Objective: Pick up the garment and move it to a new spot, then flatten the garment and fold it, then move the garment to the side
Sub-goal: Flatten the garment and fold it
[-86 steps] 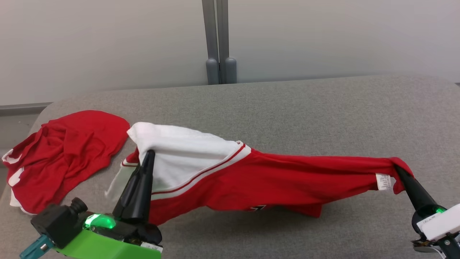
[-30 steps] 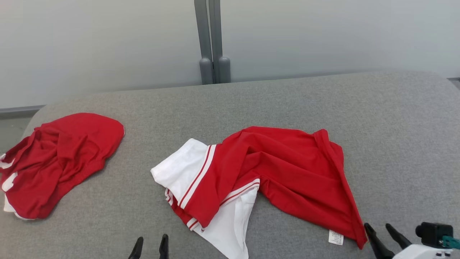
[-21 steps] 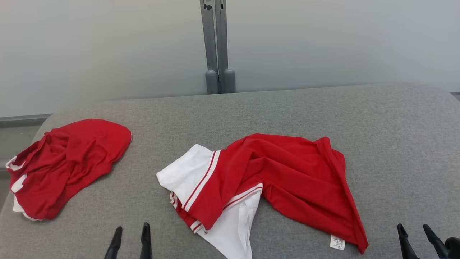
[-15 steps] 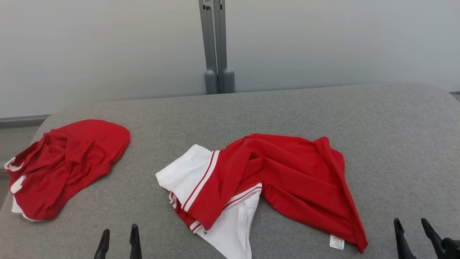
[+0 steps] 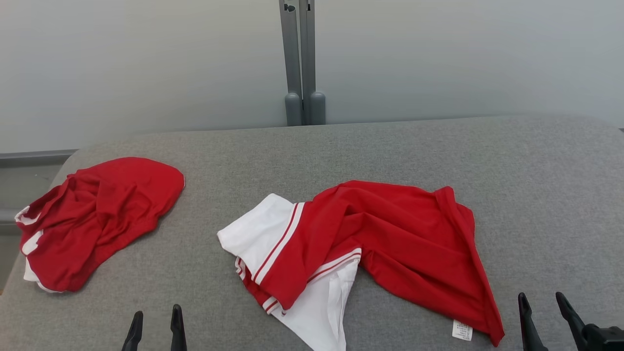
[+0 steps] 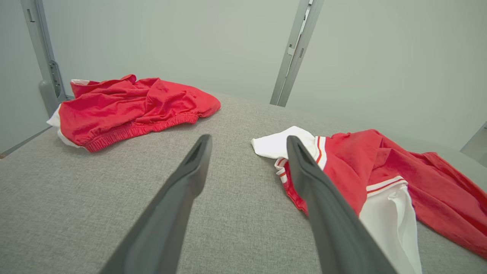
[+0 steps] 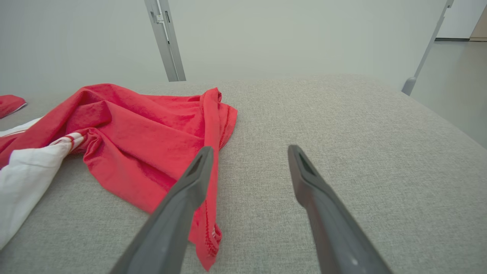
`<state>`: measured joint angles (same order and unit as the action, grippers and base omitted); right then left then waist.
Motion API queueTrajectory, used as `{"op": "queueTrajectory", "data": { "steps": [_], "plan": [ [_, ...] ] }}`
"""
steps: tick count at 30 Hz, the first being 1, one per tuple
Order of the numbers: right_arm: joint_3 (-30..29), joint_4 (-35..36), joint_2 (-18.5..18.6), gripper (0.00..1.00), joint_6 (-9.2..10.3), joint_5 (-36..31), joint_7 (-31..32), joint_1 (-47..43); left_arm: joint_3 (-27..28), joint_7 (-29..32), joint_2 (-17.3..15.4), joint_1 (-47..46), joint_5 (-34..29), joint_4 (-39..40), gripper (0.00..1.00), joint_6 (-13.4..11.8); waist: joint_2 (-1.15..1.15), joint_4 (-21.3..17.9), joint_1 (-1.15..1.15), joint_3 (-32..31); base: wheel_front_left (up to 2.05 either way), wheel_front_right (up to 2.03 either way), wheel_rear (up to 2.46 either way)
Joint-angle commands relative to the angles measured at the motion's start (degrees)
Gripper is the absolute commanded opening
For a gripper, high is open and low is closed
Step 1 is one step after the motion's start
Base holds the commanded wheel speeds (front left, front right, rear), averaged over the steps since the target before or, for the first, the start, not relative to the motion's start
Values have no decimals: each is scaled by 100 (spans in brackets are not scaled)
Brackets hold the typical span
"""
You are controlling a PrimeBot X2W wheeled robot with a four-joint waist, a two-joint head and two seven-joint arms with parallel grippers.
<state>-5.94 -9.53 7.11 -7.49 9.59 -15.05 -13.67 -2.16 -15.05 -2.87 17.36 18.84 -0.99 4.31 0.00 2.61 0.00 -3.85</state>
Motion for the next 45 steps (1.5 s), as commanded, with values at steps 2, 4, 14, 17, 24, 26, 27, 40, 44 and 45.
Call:
{"op": "queueTrajectory", "data": {
  "steps": [2,4,14,17,24,26,27,40,44,45],
  "plan": [
    [57,-24,29,100,0,-45,-17,26,39,-16,-7,-84,2,-18,100,29,0,20,0,-15,0,0,0],
    [75,-31,44,100,0,-45,-17,34,51,-16,-7,-85,13,-29,100,35,0,31,0,-31,0,0,0],
    [258,93,125,100,0,17,-17,46,-88,-16,-6,-92,-92,56,100,56,0,60,0,-122,0,0,0],
    [590,-89,256,100,0,7,-17,-65,-447,-14,-5,-136,-123,135,100,145,0,51,0,-89,0,0,0],
    [1172,-933,522,100,0,-74,-17,308,-2186,-9,-11,-573,165,-752,100,314,0,28,0,206,0,0,0],
    [1180,-1106,521,100,1,-107,-17,391,-2896,19,14,-763,365,-1124,100,311,0,13,0,275,0,0,0],
    [1204,-1197,531,100,0,-146,-17,423,-3194,40,10,-859,548,-1306,100,316,0,4,0,312,0,0,0],
    [1408,-1375,527,100,0,-219,-17,740,-4485,-14,-40,-1957,1591,-2518,100,321,0,-193,0,733,0,0,0],
    [1420,-1358,516,100,1,-242,-17,775,-4545,-18,-82,-2155,1650,-2640,100,321,0,-221,0,832,0,0,0],
    [1418,-1344,517,100,1,-254,-17,788,-4525,-18,-142,-2160,1619,-2692,100,320,0,-227,0,857,0,0,0]
  ]
}}
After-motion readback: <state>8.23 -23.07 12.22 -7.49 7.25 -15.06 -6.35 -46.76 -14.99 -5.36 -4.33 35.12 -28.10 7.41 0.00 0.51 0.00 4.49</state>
